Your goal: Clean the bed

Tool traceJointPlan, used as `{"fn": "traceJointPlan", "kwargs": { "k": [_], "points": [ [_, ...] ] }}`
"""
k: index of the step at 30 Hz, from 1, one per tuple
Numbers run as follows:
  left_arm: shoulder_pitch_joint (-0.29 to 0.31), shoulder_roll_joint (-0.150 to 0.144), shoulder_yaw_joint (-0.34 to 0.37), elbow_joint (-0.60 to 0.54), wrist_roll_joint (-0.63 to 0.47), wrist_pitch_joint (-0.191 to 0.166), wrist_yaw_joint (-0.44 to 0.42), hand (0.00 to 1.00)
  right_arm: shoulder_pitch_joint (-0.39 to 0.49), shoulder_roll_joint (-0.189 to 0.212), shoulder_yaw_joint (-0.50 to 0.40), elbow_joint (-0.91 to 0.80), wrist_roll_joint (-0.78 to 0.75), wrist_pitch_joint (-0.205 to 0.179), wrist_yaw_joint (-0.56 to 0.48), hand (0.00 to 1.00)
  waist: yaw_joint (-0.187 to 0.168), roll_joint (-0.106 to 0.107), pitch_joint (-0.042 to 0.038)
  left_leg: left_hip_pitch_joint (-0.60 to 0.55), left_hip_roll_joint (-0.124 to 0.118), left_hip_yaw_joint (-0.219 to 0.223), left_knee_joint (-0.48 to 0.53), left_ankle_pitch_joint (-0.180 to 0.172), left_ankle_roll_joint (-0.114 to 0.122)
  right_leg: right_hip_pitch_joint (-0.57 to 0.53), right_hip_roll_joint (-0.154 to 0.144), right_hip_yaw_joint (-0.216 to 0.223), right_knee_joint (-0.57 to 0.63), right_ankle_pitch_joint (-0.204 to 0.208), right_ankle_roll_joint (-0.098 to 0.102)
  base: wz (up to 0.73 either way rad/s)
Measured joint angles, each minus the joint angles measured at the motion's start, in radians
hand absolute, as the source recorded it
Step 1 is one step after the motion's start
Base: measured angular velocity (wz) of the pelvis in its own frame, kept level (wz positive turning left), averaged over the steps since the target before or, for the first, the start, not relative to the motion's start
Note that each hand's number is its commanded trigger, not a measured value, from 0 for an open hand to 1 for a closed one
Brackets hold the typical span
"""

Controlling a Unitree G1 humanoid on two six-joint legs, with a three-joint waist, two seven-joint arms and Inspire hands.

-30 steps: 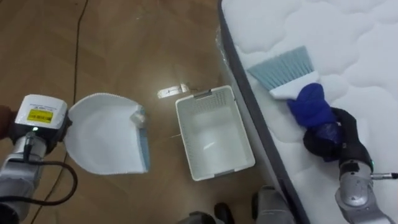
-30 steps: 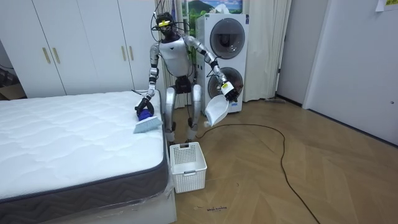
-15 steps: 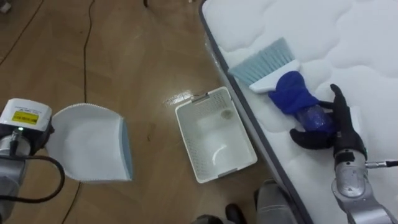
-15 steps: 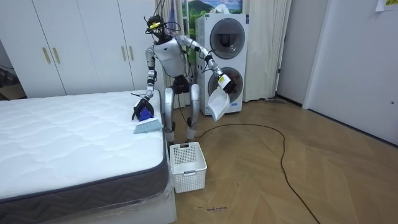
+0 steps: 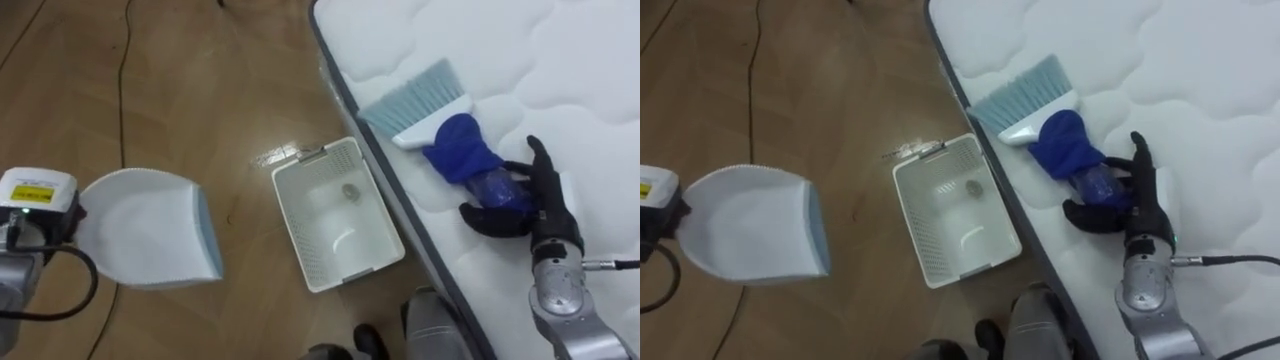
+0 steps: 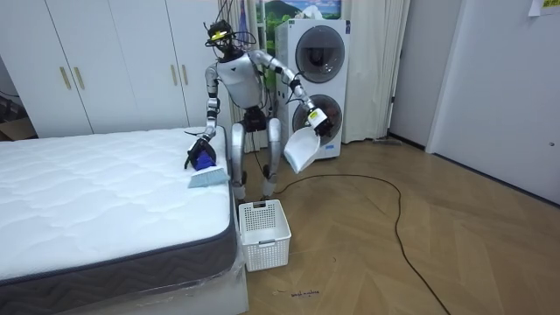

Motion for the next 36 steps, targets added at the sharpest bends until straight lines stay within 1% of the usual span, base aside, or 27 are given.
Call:
{"fn": "traceJointPlan", "kwargs": {
  "k": [2,3,4,6,7,8,9,11,12,14,15,17,18,21,22,23,25,26,27,28,29,30,32,33,34,35,36],
  "points": [
    [0.0,0.0,0.014,-0.005,-0.045,-0.016,0.046,1.0,0.015,0.0,-0.002,0.0,0.004,-0.011,-0.013,0.0,0.015,-0.003,-0.0013,0.003,0.005,0.0,0.0,0.0,0.0,0.004,0.002,0.001,-0.007,0.002,-0.002,-0.05],
    [0.005,-0.002,0.031,-0.013,-0.069,-0.026,0.076,1.0,0.019,0.0,-0.001,0.002,0.006,-0.011,-0.015,0.0,0.02,-0.01,0.0006,0.011,0.007,0.0,-0.002,0.0,0.0,0.012,0.003,0.001,-0.01,0.003,-0.002,-0.06],
    [0.011,-0.007,0.048,-0.015,-0.103,-0.034,0.108,1.0,0.022,0.001,0.0,0.008,0.008,-0.01,-0.015,0.0,0.024,-0.02,0.0064,0.026,0.01,0.0,-0.005,-0.001,-0.001,0.023,0.008,0.004,-0.015,0.003,-0.003,-0.11],
    [0.025,-0.027,0.093,-0.022,-0.131,-0.061,0.157,1.0,0.043,0.001,0.0,0.009,0.013,-0.01,-0.016,0.0,0.05,-0.038,0.0033,0.046,0.02,0.007,-0.011,-0.006,-0.005,0.037,0.027,0.02,-0.029,0.01,-0.007,-0.3],
    [0.03,-0.047,0.135,-0.024,-0.13,-0.084,0.191,1.0,0.06,0.001,0.0,0.01,0.017,-0.01,-0.017,0.0,0.084,-0.051,0.0029,0.057,0.04,0.021,-0.01,-0.013,-0.008,0.046,0.051,0.036,-0.045,0.02,-0.011,-0.49],
    [0.04,-0.059,0.163,-0.03,-0.13,-0.094,0.208,1.0,0.069,0.003,0.0,0.01,0.017,-0.01,-0.017,0.0,0.1,-0.058,-0.0002,0.063,0.051,0.03,-0.011,-0.016,-0.011,0.05,0.063,0.043,-0.055,0.027,-0.013,-0.58],
    [0.06,-0.081,0.209,-0.042,-0.132,-0.11,0.247,1.0,0.079,0.004,0.0,0.012,0.022,-0.01,-0.018,0.0,0.121,-0.069,-0.0052,0.074,0.064,0.038,-0.016,-0.018,-0.015,0.062,0.08,0.051,-0.073,0.036,-0.016,-0.42],
    [0.121,-0.129,0.279,-0.079,-0.143,-0.148,0.319,1.0,0.091,0.008,-0.002,0.035,0.021,-0.009,-0.029,0.0,0.129,-0.089,-0.012,0.113,0.076,0.039,-0.033,-0.022,-0.02,0.106,0.098,0.056,-0.109,0.047,-0.017,-0.31],
    [0.134,-0.136,0.288,-0.088,-0.151,-0.158,0.331,1.0,0.091,0.01,-0.002,0.046,0.021,-0.009,-0.033,0.0,0.131,-0.095,-0.014,0.122,0.08,0.04,-0.036,-0.023,-0.021,0.117,0.102,0.057,-0.118,0.05,-0.017,-0.23],
    [0.168,-0.145,0.313,-0.133,-0.153,-0.191,0.351,1.0,0.094,0.015,-0.007,0.058,0.024,-0.008,-0.04,0.0,0.134,-0.112,-0.0177,0.151,0.101,0.04,-0.037,-0.032,-0.025,0.159,0.125,0.059,-0.155,0.066,-0.02,-0.19],
    [0.172,-0.147,0.316,-0.144,-0.153,-0.197,0.356,1.0,0.094,0.016,-0.014,0.058,0.028,-0.008,-0.044,0.0,0.137,-0.116,-0.0179,0.159,0.104,0.04,-0.04,-0.032,-0.025,0.171,0.129,0.059,-0.167,0.069,-0.02,-0.15],
    [0.175,-0.156,0.317,-0.2,-0.15,-0.207,0.381,1.0,0.099,0.017,-0.058,0.058,0.043,-0.008,-0.056,0.0,0.145,-0.132,-0.0249,0.188,0.109,0.04,-0.055,-0.032,-0.025,0.204,0.133,0.057,-0.196,0.08,-0.018,-0.11],
    [0.175,-0.161,0.317,-0.214,-0.15,-0.209,0.389,1.0,0.102,0.017,-0.067,0.058,0.043,-0.007,-0.057,0.0,0.146,-0.133,-0.0263,0.196,0.113,0.041,-0.059,-0.032,-0.025,0.215,0.135,0.054,-0.206,0.086,-0.019,-0.15],
    [0.194,-0.205,0.319,-0.285,-0.152,-0.225,0.426,1.0,0.13,0.031,-0.089,0.056,0.044,-0.007,-0.064,0.0,0.149,-0.142,-0.0311,0.261,0.124,0.046,-0.096,-0.032,-0.025,0.288,0.148,0.047,-0.268,0.107,-0.018,-0.16],
    [0.202,-0.227,0.319,-0.299,-0.152,-0.236,0.432,1.0,0.143,0.034,-0.089,0.055,0.053,-0.006,-0.064,0.0,0.15,-0.147,-0.035,0.289,0.126,0.051,-0.114,-0.032,-0.025,0.315,0.15,0.046,-0.29,0.112,-0.018,-0.27],
    [0.21,-0.243,0.319,-0.318,-0.153,-0.242,0.433,1.0,0.15,0.036,-0.089,0.047,0.067,0.001,-0.063,0.0,0.154,-0.156,-0.0388,0.316,0.127,0.065,-0.134,-0.031,-0.026,0.332,0.15,0.046,-0.305,0.119,-0.018,-0.32],
    [0.243,-0.25,0.319,-0.375,-0.174,-0.247,0.434,1.0,0.175,0.037,-0.09,-0.002,0.073,0.009,-0.064,0.0,0.153,-0.166,-0.0444,0.346,0.137,0.092,-0.156,-0.032,-0.028,0.35,0.157,0.045,-0.328,0.132,-0.018,-0.42],
    [0.255,-0.25,0.319,-0.394,-0.18,-0.249,0.436,1.0,0.184,0.037,-0.09,-0.02,0.07,0.009,-0.065,0.0,0.152,-0.167,-0.0453,0.355,0.14,0.101,-0.162,-0.032,-0.028,0.356,0.159,0.044,-0.337,0.138,-0.021,-0.64],
    [0.283,-0.253,0.319,-0.432,-0.188,-0.25,0.436,1.0,0.192,0.04,-0.089,-0.033,0.061,0.01,-0.065,0.0,0.16,-0.175,-0.0481,0.38,0.151,0.135,-0.174,-0.033,-0.031,0.364,0.167,0.043,-0.352,0.154,-0.022,-0.88],
    [0.297,-0.264,0.32,-0.453,-0.188,-0.255,0.435,1.0,0.196,0.043,-0.09,-0.036,0.061,0.012,-0.065,0.0,0.176,-0.183,-0.0488,0.409,0.163,0.174,-0.191,-0.035,-0.034,0.378,0.17,0.023,-0.375,0.171,-0.033,-0.99],
    [0.299,-0.272,0.323,-0.455,-0.188,-0.26,0.435,1.0,0.197,0.046,-0.09,-0.039,0.061,0.012,-0.065,0.0,0.183,-0.186,-0.0496,0.422,0.168,0.191,-0.199,-0.036,-0.035,0.384,0.171,0.008,-0.387,0.18,-0.038,-1.13],
    [0.3,-0.288,0.331,-0.457,-0.192,-0.267,0.435,1.0,0.192,0.055,-0.089,-0.046,0.066,0.012,-0.065,0.0,0.194,-0.192,-0.0495,0.442,0.175,0.204,-0.209,-0.038,-0.038,0.395,0.173,-0.028,-0.412,0.205,-0.049,-1.23],
    [0.301,-0.311,0.343,-0.457,-0.194,-0.284,0.435,1.0,0.178,0.071,-0.078,-0.06,0.075,0.012,-0.064,0.0,0.22,-0.195,-0.0504,0.471,0.211,0.289,-0.242,-0.04,-0.041,0.427,0.187,-0.128,-0.492,0.275,-0.077,-1.38],
    [0.298,-0.31,0.345,-0.458,-0.193,-0.291,0.434,1.0,0.177,0.078,-0.079,-0.066,0.075,0.012,-0.065,0.0,0.226,-0.196,-0.0491,0.471,0.223,0.319,-0.248,-0.04,-0.04,0.431,0.187,-0.166,-0.495,0.282,-0.076,-1.09],
    [0.301,-0.319,0.349,-0.458,-0.193,-0.298,0.435,1.0,0.179,0.083,-0.08,-0.068,0.075,0.012,-0.065,0.0,0.232,-0.201,-0.0488,0.489,0.232,0.374,-0.265,-0.04,-0.04,0.434,0.155,-0.242,-0.412,0.245,-0.052,-0.99],
    [0.304,-0.335,0.357,-0.458,-0.192,-0.301,0.435,1.0,0.179,0.083,-0.082,-0.068,0.075,0.012,-0.068,0.0,0.242,-0.205,-0.048,0.51,0.233,0.425,-0.285,-0.037,-0.039,0.45,0.111,-0.271,-0.319,0.204,-0.028,-1.02],
    [0.304,-0.34,0.359,-0.459,-0.195,-0.301,0.434,1.0,0.179,0.083,-0.081,-0.067,0.078,0.012,-0.07,0.0,0.247,-0.209,-0.0484,0.518,0.233,0.453,-0.293,-0.037,-0.039,0.464,0.086,-0.283,-0.278,0.184,-0.019,-1.05]
  ]
}}
